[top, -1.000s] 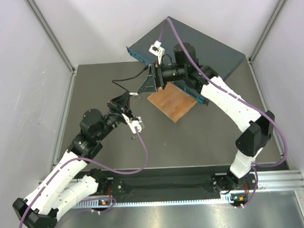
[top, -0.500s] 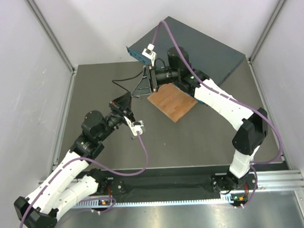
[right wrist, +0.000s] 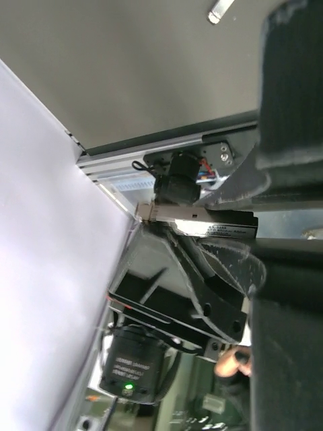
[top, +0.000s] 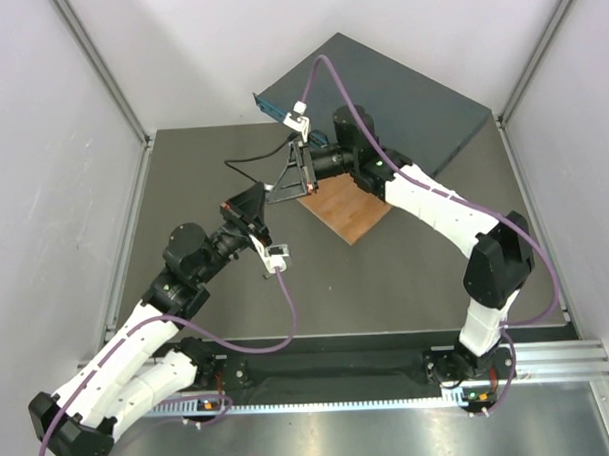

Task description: Insert the plug into the switch port

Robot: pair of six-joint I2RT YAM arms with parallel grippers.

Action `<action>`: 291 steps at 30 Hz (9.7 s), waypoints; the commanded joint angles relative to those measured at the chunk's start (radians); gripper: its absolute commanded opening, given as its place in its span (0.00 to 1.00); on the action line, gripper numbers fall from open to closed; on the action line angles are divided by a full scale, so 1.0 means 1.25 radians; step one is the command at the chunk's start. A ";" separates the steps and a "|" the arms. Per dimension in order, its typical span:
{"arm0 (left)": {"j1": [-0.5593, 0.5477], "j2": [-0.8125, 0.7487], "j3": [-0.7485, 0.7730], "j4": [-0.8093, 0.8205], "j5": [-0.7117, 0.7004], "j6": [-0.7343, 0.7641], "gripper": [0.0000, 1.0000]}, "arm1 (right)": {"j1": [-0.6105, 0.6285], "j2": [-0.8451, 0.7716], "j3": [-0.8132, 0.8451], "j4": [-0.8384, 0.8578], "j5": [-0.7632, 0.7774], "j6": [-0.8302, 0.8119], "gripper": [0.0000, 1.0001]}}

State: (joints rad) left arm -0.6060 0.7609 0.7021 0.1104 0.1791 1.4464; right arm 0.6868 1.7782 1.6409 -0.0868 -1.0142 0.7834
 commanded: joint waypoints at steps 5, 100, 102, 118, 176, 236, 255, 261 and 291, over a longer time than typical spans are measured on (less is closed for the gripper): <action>-0.005 -0.015 0.004 0.009 0.037 -0.033 0.15 | -0.021 -0.022 -0.008 0.058 -0.057 -0.024 0.00; 0.072 0.411 0.614 -0.512 0.086 -1.238 0.00 | -0.521 -0.508 -0.134 -0.221 0.128 -0.269 1.00; 0.110 0.455 0.651 -0.513 0.111 -1.258 0.00 | -0.626 -0.542 -0.170 -0.224 0.114 -0.234 1.00; 0.218 0.565 0.787 -0.583 0.089 -1.088 0.00 | -0.861 -0.556 -0.516 0.030 0.044 0.004 1.00; 0.098 0.733 0.883 -0.561 0.027 -1.082 0.00 | -0.708 -0.438 -0.527 0.211 0.124 0.085 0.00; 0.096 0.729 0.908 -0.621 0.022 -1.066 0.00 | -0.708 -0.431 -0.520 0.203 0.129 0.078 0.00; 0.097 0.739 0.900 -0.625 0.016 -1.044 0.00 | -0.708 -0.422 -0.513 0.195 0.125 0.069 0.00; 0.101 0.746 0.910 -0.625 0.010 -1.044 0.00 | -0.708 -0.420 -0.511 0.195 0.125 0.069 0.00; 0.113 0.774 0.950 -0.618 0.017 -1.066 0.00 | -0.708 -0.416 -0.509 0.190 0.124 0.062 0.00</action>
State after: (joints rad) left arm -0.4698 1.7157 1.8423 -0.6838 0.1932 0.1280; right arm -0.2306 1.2407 0.9577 0.0811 -0.8783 1.0672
